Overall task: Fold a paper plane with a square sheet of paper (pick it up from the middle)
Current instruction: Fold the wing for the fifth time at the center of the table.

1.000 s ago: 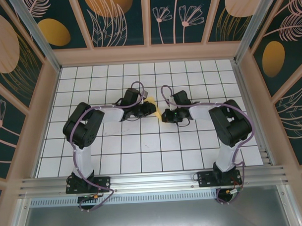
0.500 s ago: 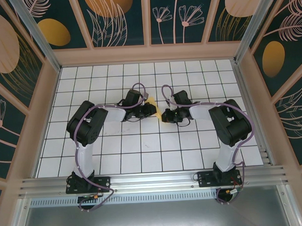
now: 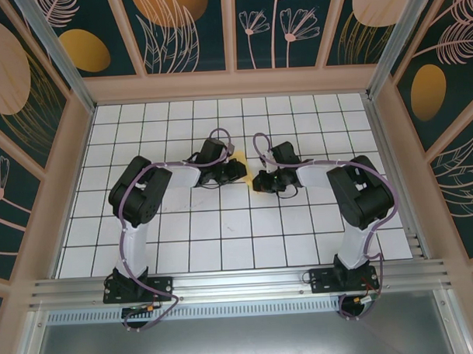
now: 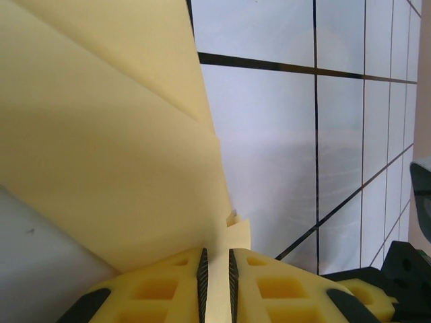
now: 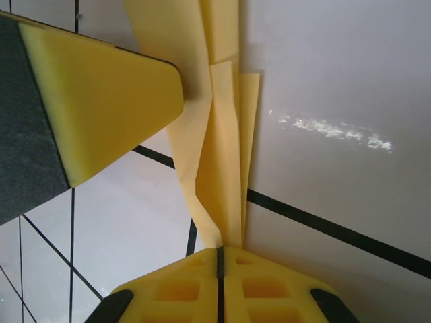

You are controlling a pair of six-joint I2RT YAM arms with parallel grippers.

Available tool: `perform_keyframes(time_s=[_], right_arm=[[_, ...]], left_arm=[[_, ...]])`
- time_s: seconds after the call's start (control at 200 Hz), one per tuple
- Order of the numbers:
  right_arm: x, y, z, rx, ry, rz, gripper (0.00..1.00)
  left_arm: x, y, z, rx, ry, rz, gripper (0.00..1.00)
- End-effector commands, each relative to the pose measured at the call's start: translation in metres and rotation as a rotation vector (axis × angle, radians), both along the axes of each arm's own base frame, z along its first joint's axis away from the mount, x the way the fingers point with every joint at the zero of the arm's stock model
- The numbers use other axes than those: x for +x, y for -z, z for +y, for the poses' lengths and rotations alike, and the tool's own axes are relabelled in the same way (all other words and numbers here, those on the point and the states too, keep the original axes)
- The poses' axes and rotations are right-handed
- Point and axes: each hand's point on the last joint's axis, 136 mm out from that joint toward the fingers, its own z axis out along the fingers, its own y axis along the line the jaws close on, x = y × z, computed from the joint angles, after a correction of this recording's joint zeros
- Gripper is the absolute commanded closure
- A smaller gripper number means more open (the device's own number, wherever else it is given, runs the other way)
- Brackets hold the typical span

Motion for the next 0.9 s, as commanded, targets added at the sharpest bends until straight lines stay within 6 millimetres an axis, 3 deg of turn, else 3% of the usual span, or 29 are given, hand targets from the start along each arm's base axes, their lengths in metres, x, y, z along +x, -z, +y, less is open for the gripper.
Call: perform_keyframes(time_s=[0.0,0.145,0.27,0.545,0.896], right_arm=[[-0.004,-0.010,-0.003,0.036,0.018,0.010,0.89],[0.004,-0.042,-0.003,0.074,0.032,-0.070,0.85],[0.007,-0.050,-0.002,0.069,0.031,-0.097,0.85],[0.014,-0.039,0.023,0.065,-0.022,-0.070,0.90],[0.027,-0.013,0.025,0.006,-0.001,-0.034,0.94]], left_arm=[[0.004,0.034,0.020,0.153,-0.047,0.039,0.81],[0.004,0.048,0.032,0.259,-0.055,0.069,0.80],[0.005,0.056,0.039,0.321,-0.061,0.078,0.80],[0.006,0.062,0.036,0.361,-0.053,0.086,0.80],[0.005,0.064,0.037,0.364,-0.056,0.094,0.81]])
